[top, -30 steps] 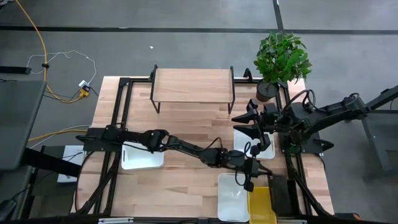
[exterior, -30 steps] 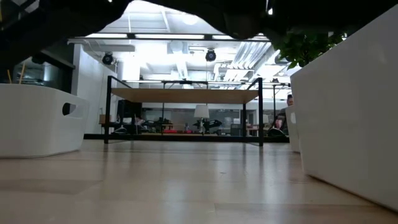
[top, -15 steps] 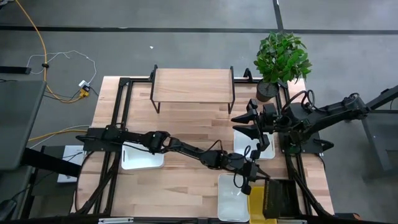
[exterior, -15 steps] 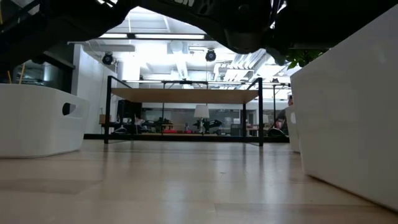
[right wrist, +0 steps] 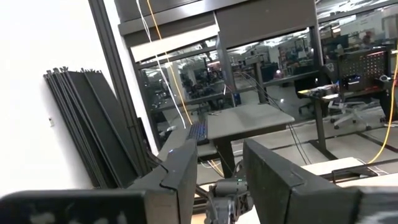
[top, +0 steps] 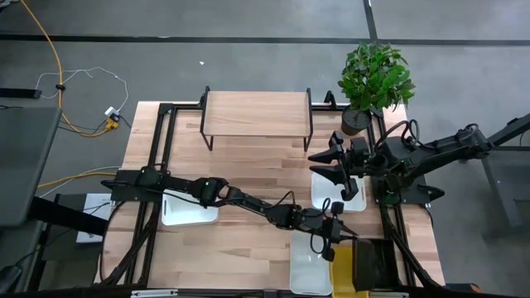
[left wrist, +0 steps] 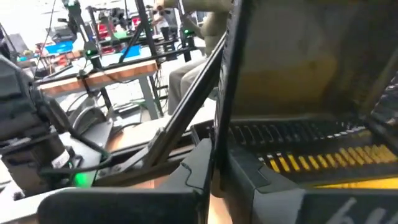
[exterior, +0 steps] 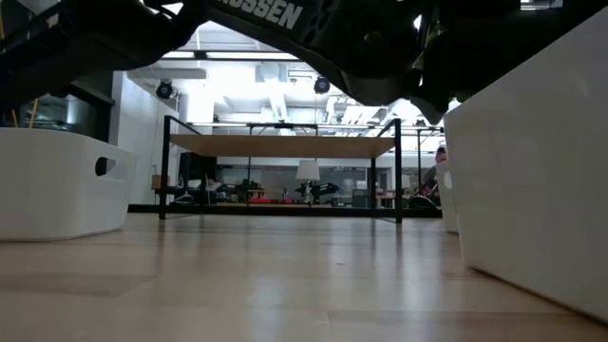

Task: Stack baskets on shelf by color
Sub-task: Stack the left black bin on the stacked black bins

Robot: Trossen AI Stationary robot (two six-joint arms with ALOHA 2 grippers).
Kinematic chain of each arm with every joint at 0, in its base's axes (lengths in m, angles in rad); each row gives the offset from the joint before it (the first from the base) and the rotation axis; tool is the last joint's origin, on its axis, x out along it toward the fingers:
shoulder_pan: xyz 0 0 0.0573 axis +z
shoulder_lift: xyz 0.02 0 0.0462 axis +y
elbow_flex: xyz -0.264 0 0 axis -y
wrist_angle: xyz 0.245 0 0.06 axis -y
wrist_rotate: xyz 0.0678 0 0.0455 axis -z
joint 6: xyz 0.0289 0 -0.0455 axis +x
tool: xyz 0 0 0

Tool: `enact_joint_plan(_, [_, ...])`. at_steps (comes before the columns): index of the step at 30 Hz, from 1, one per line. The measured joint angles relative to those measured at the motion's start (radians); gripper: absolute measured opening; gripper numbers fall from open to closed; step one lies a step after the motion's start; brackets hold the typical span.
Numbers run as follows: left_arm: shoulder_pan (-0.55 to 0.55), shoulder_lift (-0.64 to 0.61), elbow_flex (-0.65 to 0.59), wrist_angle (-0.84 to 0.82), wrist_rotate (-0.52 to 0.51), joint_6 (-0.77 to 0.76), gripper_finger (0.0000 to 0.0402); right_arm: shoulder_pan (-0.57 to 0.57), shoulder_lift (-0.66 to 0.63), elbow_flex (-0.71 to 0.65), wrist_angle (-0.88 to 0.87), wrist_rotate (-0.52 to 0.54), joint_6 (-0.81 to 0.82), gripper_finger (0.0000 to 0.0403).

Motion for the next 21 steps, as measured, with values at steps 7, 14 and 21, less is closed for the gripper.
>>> enact_joint_plan(7, [0.005, 0.0, 0.0, 0.006, 0.003, -0.011, 0.0062, 0.0, 0.0, 0.0, 0.0, 0.011, -0.006, 0.0119])
enact_joint_plan(14, [0.0, 0.0, 0.0, 0.009, 0.003, -0.011, 0.0143, 0.0, 0.0, 0.0, 0.0, 0.011, -0.003, 0.0119])
enact_joint_plan(21, [0.001, -0.009, 0.0, 0.005, 0.003, -0.036, 0.0191, 0.0, 0.0, 0.0, 0.0, 0.011, 0.032, 0.0119])
